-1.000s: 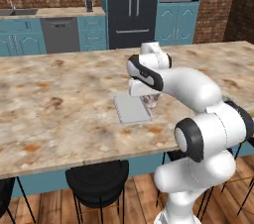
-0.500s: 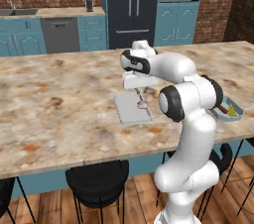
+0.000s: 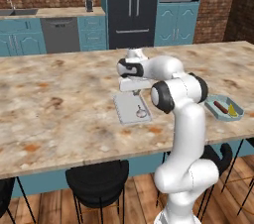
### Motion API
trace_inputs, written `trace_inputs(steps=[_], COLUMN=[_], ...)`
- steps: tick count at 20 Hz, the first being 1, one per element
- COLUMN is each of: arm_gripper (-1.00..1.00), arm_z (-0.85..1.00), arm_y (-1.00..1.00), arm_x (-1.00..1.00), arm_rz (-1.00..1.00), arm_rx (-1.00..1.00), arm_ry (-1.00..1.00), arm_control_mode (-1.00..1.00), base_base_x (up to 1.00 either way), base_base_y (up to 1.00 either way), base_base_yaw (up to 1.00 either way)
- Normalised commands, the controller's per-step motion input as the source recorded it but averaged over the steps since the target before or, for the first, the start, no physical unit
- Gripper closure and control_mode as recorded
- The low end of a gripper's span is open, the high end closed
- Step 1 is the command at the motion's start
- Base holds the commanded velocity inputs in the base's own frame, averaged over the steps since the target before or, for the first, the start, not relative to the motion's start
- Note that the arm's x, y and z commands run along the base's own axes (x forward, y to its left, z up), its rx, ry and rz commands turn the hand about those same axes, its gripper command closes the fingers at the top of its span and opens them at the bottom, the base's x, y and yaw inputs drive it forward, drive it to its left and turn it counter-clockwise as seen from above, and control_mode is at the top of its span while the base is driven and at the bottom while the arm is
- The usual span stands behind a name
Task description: Place one cooked food and one vegetable from the large plate to each tupperware container.
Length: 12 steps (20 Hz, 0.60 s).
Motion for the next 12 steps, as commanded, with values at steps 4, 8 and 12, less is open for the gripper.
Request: trace_inputs(steps=[4,8,12], arm_gripper=[1.00,1.00,1.00], arm_z=[0.34,1.00,0.47], arm_y=[0.00,0.07,-0.01], arm_x=[-0.47,-0.82,-1.00], arm_rz=[0.00,0.00,0.03], arm_rx=[-0.01,-0.07,0.00], arm_ry=[-0.07,-0.24,-0.14], arm_control_mode=[-1.00,-1.00,-1.00], base_base_x=[0.00,0.00,0.00], base_base_y=[0.00,0.00,0.00], base_base_yaw=[0.00,0.00,0.00])
